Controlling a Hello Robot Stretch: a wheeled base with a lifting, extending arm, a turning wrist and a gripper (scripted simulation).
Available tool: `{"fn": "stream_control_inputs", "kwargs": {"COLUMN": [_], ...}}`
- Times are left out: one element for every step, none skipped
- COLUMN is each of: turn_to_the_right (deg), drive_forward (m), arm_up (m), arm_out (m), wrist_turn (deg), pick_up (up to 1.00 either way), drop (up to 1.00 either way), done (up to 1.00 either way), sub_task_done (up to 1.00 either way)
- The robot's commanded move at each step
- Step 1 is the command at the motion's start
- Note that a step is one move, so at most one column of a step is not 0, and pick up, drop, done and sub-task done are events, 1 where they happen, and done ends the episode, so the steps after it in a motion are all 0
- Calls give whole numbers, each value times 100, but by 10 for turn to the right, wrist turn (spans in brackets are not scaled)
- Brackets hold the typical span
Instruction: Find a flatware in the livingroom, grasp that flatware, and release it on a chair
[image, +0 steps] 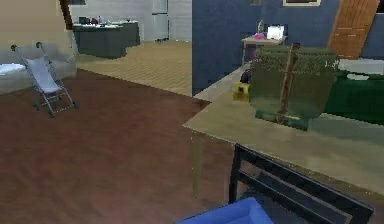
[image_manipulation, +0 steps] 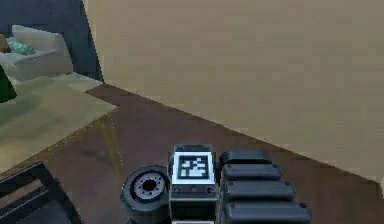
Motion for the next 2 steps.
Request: {"fn": "stream_control_inputs", "kwargs": {"turn_to_the_right": [450, 210], "drive_forward": [0, 0], "arm_up": [0, 0], "arm_out": [0, 0], "wrist_turn": [0, 0], "pick_up": [0, 0], "drop": [0, 0], "done": [0, 0], "sub_task_done": [0, 0]}}
